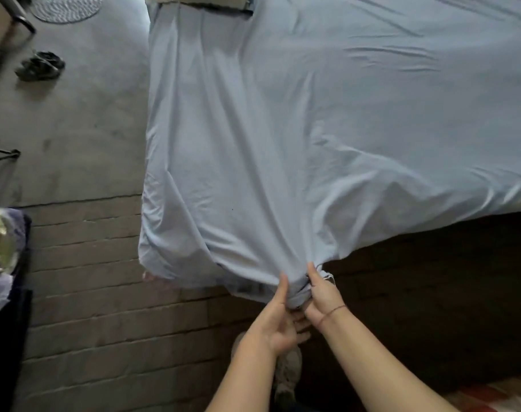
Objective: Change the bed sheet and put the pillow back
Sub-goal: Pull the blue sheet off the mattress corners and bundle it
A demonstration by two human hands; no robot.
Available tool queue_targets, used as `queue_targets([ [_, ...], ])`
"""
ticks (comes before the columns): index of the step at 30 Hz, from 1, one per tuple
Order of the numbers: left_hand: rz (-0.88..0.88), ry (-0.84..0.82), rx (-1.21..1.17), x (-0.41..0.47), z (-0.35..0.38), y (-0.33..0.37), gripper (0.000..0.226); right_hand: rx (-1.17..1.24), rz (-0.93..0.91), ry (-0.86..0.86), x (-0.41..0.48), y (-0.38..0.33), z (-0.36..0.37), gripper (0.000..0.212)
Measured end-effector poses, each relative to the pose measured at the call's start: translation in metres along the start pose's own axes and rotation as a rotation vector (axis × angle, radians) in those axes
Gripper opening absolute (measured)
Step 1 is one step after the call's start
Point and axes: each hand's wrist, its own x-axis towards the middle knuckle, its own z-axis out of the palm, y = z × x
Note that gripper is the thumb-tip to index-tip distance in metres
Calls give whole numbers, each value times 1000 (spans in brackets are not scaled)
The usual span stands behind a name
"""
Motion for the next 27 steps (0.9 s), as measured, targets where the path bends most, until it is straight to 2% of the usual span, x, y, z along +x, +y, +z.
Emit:
queue_targets([
  [2,110,-42,-240,10,18,4,73,35,-2,-27,-1,4,-5,36],
  [4,256,17,-354,19,27,11,58,47,-36,-56,-3,4,-9,42],
  [7,438,97,-346,26,27,16,51,66,-30,-84,0,-2,-15,51],
  [9,520,106,-335,25,26,16,48,99,-9,-121,-1,-10,-14,50],
  [12,558,75,-286,19,21,17,31,158,3,-132,2,-28,-11,39],
  [13,546,73,-273,18,16,18,25,182,-12,-123,6,-38,-10,39],
  [14,527,74,-261,16,12,20,23,203,-31,-78,10,-49,-11,48],
  [15,513,86,-252,15,6,22,23,229,-38,-39,14,-61,-12,55],
  [18,507,97,-220,12,-10,23,21,377,-71,91,25,-102,-23,29],
  [21,539,98,-212,13,-17,21,20,481,-38,149,41,-134,-49,36],
  [24,540,142,-218,20,-17,22,34,462,-112,141,41,-153,-65,35],
  [27,559,206,-316,34,-14,16,41,436,-188,70,43,-165,-90,70],
])
